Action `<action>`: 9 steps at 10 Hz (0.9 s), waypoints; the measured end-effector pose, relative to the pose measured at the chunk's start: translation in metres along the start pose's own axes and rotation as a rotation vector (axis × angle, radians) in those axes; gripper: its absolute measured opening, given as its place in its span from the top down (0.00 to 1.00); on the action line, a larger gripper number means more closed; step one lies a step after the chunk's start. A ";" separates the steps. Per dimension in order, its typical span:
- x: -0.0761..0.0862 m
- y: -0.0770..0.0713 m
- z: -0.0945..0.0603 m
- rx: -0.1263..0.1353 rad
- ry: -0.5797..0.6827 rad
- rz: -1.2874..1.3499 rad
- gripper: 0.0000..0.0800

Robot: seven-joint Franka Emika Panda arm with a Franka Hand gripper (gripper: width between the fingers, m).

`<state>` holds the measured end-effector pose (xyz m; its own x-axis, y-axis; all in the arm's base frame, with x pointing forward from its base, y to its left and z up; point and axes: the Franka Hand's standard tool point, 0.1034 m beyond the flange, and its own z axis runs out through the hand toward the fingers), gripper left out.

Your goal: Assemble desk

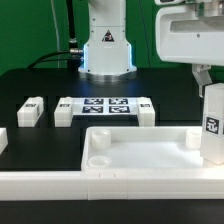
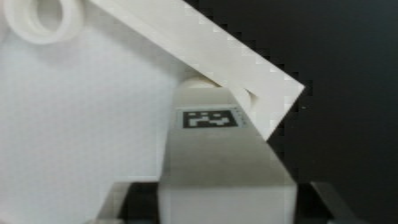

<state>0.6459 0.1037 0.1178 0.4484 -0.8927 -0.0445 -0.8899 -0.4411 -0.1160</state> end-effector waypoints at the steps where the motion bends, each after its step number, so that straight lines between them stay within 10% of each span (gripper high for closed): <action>1: 0.001 0.000 0.001 0.016 -0.017 0.196 0.64; 4: -0.007 -0.001 0.002 0.099 -0.071 0.614 0.63; 7: -0.008 -0.001 0.002 0.096 -0.070 0.542 0.63; 9: -0.007 0.001 0.003 0.089 -0.059 0.208 0.24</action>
Offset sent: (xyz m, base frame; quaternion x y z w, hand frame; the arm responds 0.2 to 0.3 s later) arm 0.0129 0.0020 0.0023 0.2111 -0.0032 0.5270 0.8232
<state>0.6421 0.1101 0.1149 0.2629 -0.9554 -0.1342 -0.9538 -0.2364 -0.1855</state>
